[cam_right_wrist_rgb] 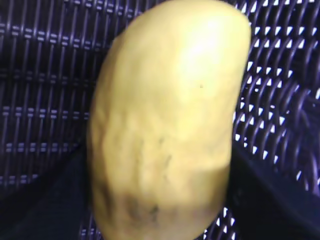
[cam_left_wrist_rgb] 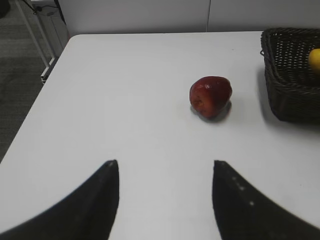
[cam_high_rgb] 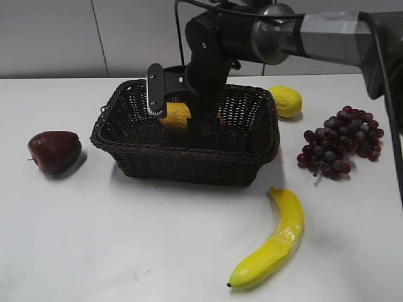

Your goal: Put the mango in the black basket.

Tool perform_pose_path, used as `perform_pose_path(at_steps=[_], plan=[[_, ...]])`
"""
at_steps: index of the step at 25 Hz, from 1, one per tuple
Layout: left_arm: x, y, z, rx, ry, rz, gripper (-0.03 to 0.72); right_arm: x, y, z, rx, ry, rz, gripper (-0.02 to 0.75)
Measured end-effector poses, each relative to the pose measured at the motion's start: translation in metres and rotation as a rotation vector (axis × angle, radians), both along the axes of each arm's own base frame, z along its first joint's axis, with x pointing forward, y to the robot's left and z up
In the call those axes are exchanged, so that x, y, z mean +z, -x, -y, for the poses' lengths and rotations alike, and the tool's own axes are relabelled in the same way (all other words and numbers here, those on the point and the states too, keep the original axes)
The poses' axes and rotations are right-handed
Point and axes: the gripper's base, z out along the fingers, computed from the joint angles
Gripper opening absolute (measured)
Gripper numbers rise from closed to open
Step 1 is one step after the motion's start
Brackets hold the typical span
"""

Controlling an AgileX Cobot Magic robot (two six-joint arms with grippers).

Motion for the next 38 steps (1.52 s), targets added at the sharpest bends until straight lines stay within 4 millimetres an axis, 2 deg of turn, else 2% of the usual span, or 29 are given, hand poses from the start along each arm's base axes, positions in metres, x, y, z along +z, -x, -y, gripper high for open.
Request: perform_pose_path(at_steps=[6, 10, 12, 16, 22, 24, 28, 31, 34, 38], plan=[[0.0, 0.0, 0.0, 0.0, 0.0, 0.0, 0.45, -0.001, 0.001, 0.001, -0.001, 0.01, -0.012, 0.585], [0.0, 0.0, 0.0, 0.0, 0.0, 0.0, 0.45, 0.0, 0.001, 0.001, -0.016, 0.01, -0.014, 0.654], [0.0, 0.0, 0.0, 0.0, 0.0, 0.0, 0.45, 0.005, 0.001, 0.002, -0.03, -0.001, -0.009, 0.658], [0.0, 0.0, 0.0, 0.0, 0.0, 0.0, 0.45, 0.031, 0.004, 0.004, -0.067, -0.041, 0.016, 0.659], [0.0, 0.0, 0.0, 0.0, 0.0, 0.0, 0.45, 0.107, 0.021, 0.022, -0.255, -0.149, 0.048, 0.629], [0.0, 0.0, 0.0, 0.0, 0.0, 0.0, 0.45, 0.134, 0.027, 0.035, -0.38, -0.195, 0.07, 0.618], [0.0, 0.0, 0.0, 0.0, 0.0, 0.0, 0.45, 0.171, 0.026, 0.075, -0.695, -0.323, 0.086, 0.612], [0.0, 0.0, 0.0, 0.0, 0.0, 0.0, 0.45, 0.18, 0.021, 0.109, -0.897, -0.345, 0.052, 0.606], [0.0, 0.0, 0.0, 0.0, 0.0, 0.0, 0.45, 0.178, 0.014, 0.145, -1.058, -0.342, -0.025, 0.603], [0.0, 0.0, 0.0, 0.0, 0.0, 0.0, 0.45, 0.183, 0.004, 0.205, -1.299, -0.502, -0.151, 0.597]])
